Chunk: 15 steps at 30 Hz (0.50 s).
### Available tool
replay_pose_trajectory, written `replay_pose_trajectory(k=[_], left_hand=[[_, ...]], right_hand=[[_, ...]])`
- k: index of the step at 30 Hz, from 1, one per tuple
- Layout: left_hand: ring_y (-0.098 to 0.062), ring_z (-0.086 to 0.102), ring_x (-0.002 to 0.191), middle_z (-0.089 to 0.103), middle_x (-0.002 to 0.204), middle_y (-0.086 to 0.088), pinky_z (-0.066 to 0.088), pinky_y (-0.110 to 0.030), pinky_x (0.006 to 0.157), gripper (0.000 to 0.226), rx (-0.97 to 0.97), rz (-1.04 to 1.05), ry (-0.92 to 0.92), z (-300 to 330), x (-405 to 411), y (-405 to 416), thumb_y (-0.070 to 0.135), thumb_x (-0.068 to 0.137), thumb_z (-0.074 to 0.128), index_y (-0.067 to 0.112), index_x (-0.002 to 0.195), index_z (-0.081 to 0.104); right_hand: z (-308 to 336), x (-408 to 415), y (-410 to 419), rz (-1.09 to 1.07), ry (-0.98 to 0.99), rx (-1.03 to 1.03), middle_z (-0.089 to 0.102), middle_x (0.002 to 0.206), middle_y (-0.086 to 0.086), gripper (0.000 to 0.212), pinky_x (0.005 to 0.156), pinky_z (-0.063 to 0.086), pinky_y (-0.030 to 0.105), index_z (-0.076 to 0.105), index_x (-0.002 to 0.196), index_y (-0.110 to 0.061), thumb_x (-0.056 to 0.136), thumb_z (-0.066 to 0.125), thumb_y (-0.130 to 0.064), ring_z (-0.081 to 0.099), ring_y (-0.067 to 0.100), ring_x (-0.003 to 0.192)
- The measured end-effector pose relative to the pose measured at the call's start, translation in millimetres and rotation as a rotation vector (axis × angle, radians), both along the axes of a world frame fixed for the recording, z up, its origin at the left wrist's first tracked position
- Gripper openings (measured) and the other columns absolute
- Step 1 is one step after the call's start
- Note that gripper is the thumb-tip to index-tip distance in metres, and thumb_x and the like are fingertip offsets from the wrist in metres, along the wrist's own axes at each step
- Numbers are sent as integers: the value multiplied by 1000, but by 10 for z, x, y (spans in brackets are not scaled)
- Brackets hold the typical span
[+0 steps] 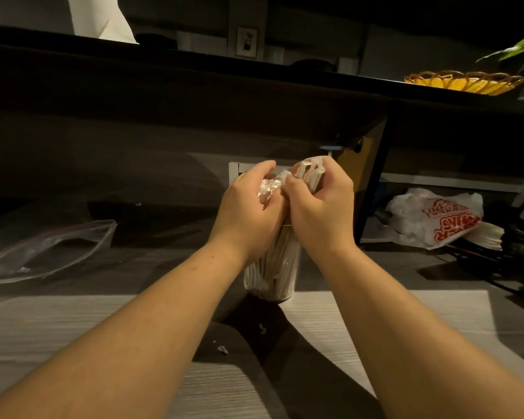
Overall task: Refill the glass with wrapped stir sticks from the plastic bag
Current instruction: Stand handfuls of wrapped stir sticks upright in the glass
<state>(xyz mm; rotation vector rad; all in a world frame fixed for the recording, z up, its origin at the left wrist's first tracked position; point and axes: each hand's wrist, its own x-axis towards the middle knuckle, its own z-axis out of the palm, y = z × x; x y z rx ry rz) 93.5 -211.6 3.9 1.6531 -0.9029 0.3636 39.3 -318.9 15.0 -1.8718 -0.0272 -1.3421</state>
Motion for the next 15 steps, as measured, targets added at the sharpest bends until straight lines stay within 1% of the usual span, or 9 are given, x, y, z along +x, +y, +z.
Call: replay_pose_trajectory(k=[1,2,3,5,6,8,10,12,15], left_hand=[[-5,52,123,53,139,8,45,-13,90,49,-13,-17,16,-8,-3,4,25,102,55,19,149,44],[-2,56,117,56,135,9,47,-11,83,47,-24,-31,30,-8,-8,3,27,101,57,22,146,46],[-2,62,107,62,128,8,51,-14,78,41,-37,-41,32,-6,-11,1,28,101,58,23,141,51],[-6,68,92,69,110,4,59,-28,74,27,-66,-67,18,-5,-21,-7,30,101,56,22,127,59],[-8,68,91,70,106,2,60,-34,76,24,-74,-83,17,-5,-28,-14,30,102,53,21,124,61],[-15,67,98,69,109,-2,59,-44,83,26,-58,-81,22,-4,-30,-24,30,104,48,19,122,63],[-18,65,105,68,114,-3,56,-47,90,29,-23,-48,21,2,-10,-16,28,106,43,19,124,64],[-16,64,108,69,115,-2,55,-46,93,31,-13,-39,20,-2,10,-1,27,108,41,19,124,65],[-13,64,105,70,109,1,54,-45,93,33,1,-44,-13,-14,18,19,26,108,37,17,120,67]], right_hand=[[14,5,5,-13,-8,-4,61,74,7,5,59,51,32,61,88,-2,90,64,-5,59,19,70],[24,6,11,-34,-16,-18,61,73,6,5,59,50,31,60,88,-3,90,64,-5,59,19,70],[33,9,18,-56,-21,-36,61,74,5,5,58,50,30,60,87,-5,90,63,-7,59,18,70],[51,15,40,-78,-1,-62,60,76,6,11,61,51,32,59,89,-8,94,59,-18,59,17,69],[58,18,43,-74,20,-77,60,77,7,17,62,51,34,58,90,-9,97,54,-24,59,19,70],[46,16,43,-54,64,-117,59,76,3,27,61,47,34,56,92,-11,103,45,-32,57,17,68],[15,16,63,-69,75,-150,54,70,-6,31,57,40,23,54,91,-14,107,38,-35,53,6,62],[-3,12,88,-127,65,-171,50,66,-12,32,55,34,16,52,89,-18,107,34,-38,51,3,59],[-4,15,59,-160,71,-194,50,64,-11,32,64,39,28,53,89,-17,108,34,-34,51,6,57]])
